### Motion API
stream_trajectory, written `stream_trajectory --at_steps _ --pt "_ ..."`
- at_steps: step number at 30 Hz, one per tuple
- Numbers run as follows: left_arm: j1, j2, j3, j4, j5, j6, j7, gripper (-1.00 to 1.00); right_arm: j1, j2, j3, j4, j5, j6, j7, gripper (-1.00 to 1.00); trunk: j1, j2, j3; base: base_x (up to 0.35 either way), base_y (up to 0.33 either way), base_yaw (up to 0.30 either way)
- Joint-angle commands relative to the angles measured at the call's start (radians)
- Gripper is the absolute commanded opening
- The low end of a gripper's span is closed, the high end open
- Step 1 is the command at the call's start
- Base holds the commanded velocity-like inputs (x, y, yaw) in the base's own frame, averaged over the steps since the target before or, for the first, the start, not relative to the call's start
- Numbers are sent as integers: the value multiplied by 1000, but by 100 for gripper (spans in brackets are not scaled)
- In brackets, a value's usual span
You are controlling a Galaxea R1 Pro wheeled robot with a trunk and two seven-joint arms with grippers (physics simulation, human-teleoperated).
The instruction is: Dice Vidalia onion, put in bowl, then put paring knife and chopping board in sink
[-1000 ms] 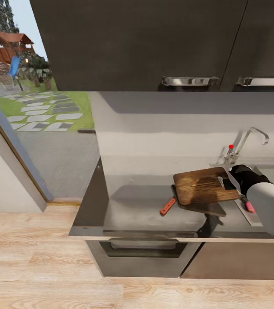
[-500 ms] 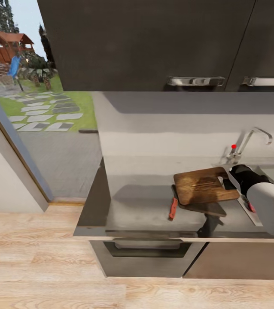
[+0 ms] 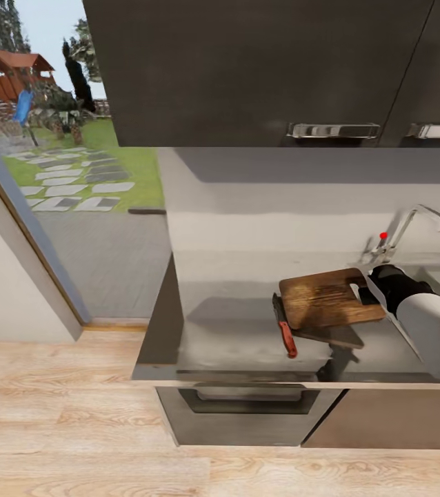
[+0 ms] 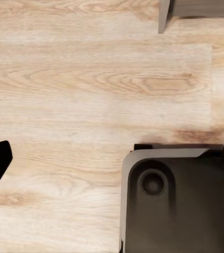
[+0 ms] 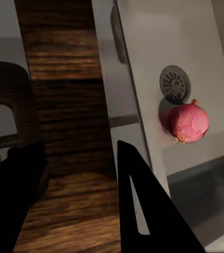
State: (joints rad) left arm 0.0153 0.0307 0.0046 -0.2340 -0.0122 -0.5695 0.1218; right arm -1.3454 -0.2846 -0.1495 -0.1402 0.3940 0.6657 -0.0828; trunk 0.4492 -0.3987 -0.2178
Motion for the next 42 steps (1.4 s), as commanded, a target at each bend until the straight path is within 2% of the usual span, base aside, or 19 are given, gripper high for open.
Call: stream_trajectory --at_steps 1,13,31,42 --pt "0 0 0 -2 -2 -1 2 100 0 1 8 47 6 3 -3 -100 1 -1 -2 0 105 0" --pt "0 0 0 -1 -2 -1 2 100 0 1 9 47 6 4 -3 -100 1 -1 -2 0 25 0" --pt "0 0 0 -1 -2 -1 2 100 0 0 8 47 6 3 -3 -100 1 -1 -2 0 174 0" --pt "0 0 0 -1 -2 -1 2 100 0 -1 8 47 6 1 3 -100 1 -1 -2 74 -140 0"
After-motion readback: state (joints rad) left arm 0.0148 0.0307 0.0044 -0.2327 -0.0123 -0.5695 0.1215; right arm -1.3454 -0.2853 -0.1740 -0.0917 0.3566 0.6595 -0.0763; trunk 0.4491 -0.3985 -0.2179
